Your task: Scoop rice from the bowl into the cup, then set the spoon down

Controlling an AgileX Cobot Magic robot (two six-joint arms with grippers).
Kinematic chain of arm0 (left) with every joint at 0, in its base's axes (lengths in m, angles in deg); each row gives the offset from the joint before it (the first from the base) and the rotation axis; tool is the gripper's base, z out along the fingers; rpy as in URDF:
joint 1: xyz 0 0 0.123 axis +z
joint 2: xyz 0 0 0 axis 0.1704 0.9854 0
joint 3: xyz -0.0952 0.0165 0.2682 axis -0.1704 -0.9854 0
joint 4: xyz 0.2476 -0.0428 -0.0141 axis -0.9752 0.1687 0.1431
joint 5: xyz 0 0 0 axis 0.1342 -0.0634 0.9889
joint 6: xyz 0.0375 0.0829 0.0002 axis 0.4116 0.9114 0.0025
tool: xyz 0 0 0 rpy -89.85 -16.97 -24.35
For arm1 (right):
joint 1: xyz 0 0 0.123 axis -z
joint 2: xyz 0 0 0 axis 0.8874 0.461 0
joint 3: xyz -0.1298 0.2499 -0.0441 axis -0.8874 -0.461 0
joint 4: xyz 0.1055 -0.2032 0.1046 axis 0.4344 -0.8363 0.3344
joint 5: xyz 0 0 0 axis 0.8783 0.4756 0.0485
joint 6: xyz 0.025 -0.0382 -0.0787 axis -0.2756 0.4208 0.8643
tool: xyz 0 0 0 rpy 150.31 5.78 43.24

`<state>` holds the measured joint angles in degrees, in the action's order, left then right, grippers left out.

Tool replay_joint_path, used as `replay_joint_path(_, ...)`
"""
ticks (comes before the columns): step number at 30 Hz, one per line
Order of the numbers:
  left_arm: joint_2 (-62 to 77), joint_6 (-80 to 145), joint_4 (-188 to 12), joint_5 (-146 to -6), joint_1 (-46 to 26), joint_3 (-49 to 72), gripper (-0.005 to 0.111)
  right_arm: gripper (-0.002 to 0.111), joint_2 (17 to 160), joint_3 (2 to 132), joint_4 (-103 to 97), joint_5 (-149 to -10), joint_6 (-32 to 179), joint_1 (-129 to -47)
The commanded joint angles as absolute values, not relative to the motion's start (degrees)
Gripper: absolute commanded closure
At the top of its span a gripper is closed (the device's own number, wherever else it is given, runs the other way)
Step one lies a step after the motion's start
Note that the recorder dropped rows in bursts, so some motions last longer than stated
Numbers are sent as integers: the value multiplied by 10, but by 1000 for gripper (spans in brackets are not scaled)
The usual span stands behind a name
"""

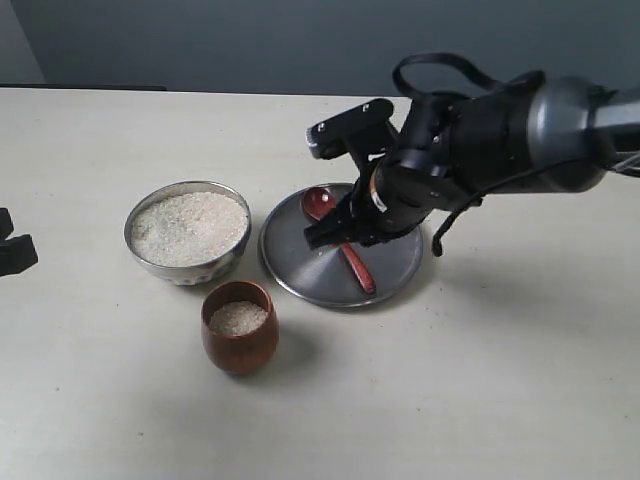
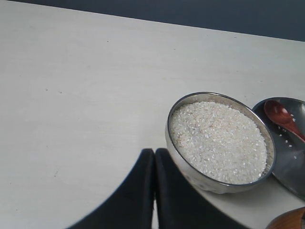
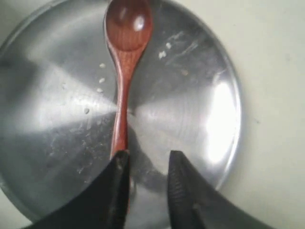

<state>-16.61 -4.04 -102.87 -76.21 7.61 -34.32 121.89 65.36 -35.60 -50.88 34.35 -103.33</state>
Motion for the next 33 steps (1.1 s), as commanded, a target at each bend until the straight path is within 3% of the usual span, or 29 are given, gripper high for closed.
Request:
replay_joint_path(1, -164, -41, -1030, -757, 73, -339, 106, 108, 1161, 652, -375, -464, 348, -1031)
replay_joint_path(17, -164, -40, -1030, -757, 73, -339, 106, 108, 938, 500, -423, -444, 358, -1031)
replay_joint_path(33, -164, -40, -1030, -757, 73, -339, 106, 108, 572, 248, -536, -532, 217, -1031)
